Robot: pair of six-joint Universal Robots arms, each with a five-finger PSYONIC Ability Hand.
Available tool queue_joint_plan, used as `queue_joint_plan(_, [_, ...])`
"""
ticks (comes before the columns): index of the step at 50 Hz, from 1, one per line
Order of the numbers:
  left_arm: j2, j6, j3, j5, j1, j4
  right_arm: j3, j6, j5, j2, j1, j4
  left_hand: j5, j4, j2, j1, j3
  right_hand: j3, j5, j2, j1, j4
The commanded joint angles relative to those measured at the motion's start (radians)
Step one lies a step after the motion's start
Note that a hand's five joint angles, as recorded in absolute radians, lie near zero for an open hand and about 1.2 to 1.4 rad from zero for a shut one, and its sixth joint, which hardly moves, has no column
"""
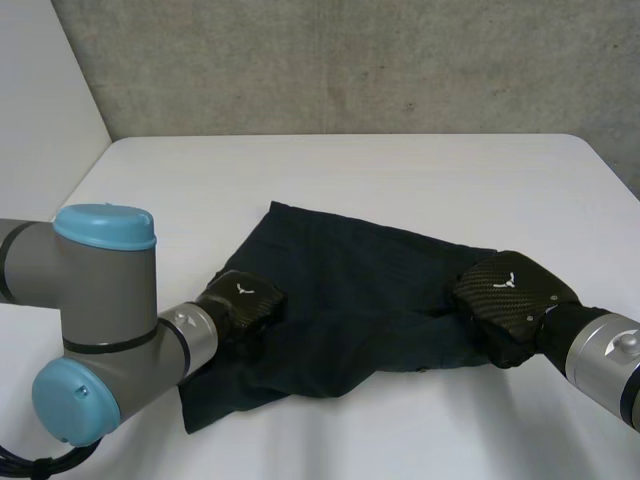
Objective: Fold the shorts.
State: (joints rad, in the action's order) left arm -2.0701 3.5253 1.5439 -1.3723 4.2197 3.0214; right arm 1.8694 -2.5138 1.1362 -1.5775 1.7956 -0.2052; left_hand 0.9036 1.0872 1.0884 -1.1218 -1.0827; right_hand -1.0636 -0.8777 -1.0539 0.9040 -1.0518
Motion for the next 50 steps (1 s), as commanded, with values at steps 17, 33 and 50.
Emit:
queue_joint_plan(17, [0.418, 0.001, -0.192, -0.040, 0.035, -0.056, -0.268, -0.213, 0.019, -0.068, 0.002, 0.133, 0.318, 0.309, 0.308, -0.274, -0.314, -0.178, -0.190, -0.188, 0.338, -0.190])
queue_joint_plan(33, [0.468, -0.229, -0.378, -0.126, 0.072, -0.039, -0.420, -0.398, 0.105, -0.140, 0.004, 0.319, 0.318, 0.309, 0.308, -0.274, -0.314, -0.169, -0.181, -0.179, 0.329, -0.181])
queue_joint_plan(50, [0.694, -0.232, -0.317, -0.120, 0.066, -0.062, -0.764, -0.341, 0.010, -0.030, -0.002, -0.236, 0.318, 0.309, 0.308, -0.274, -0.314, -0.175, -0.187, -0.185, 0.335, -0.187])
